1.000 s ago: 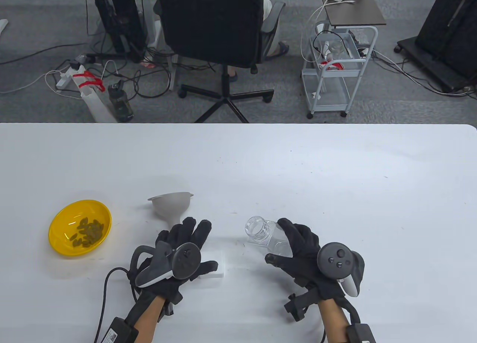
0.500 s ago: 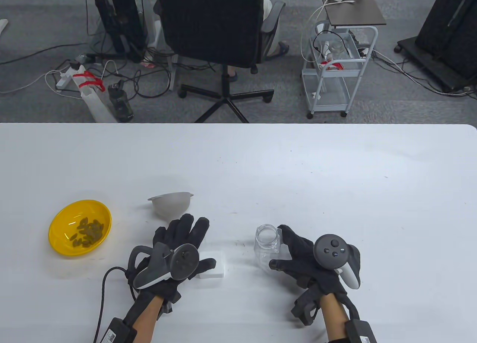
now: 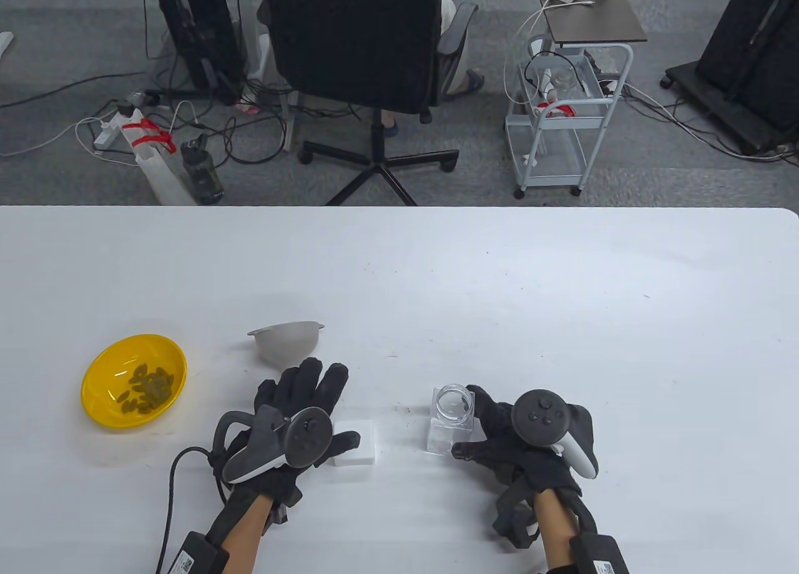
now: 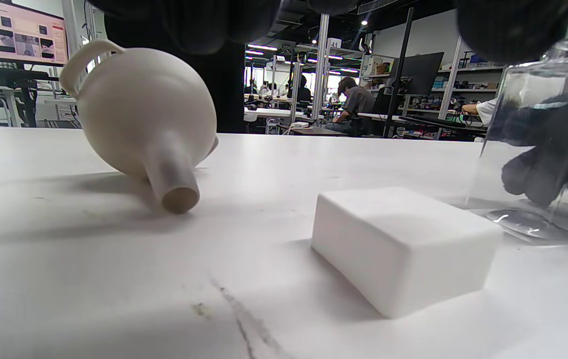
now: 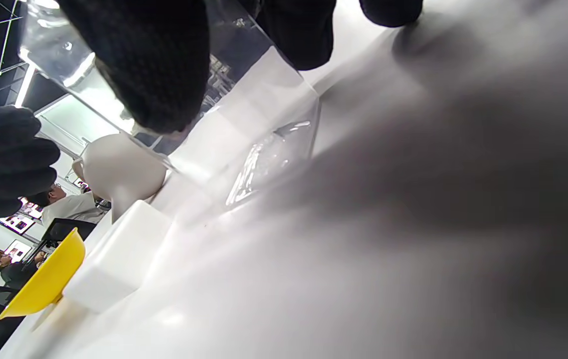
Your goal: Transfer raisins through funnel into coffee jar
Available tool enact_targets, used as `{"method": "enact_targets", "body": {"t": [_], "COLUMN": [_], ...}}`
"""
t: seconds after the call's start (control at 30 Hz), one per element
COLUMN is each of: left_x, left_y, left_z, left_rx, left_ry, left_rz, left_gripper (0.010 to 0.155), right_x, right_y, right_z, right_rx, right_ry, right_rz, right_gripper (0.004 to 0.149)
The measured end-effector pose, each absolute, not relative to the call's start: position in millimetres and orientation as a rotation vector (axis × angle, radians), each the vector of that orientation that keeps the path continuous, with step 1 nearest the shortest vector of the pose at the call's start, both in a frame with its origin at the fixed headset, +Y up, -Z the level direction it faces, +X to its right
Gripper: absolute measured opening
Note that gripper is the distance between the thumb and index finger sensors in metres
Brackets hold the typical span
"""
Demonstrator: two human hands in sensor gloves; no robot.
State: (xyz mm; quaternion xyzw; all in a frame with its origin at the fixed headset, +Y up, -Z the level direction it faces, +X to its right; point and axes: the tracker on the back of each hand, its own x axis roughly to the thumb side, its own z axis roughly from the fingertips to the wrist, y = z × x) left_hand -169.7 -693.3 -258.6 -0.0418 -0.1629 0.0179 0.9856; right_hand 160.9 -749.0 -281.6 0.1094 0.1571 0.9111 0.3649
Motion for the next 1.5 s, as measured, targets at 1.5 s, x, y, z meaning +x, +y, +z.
{"method": "enact_targets", "body": {"t": [1.5], "left_x": [-211], "left_y": [-709], "left_z": [-359], "left_rx": [-0.146], "left_ry": [0.155], "left_rz": [0.216], "left_gripper": [0.087], "right_x": [197], "right_y": [-710], "right_z": [-262], "right_rx": [0.116], "right_ry": [0.160], "right_rz": [2.954], "right_gripper": [0.109]}}
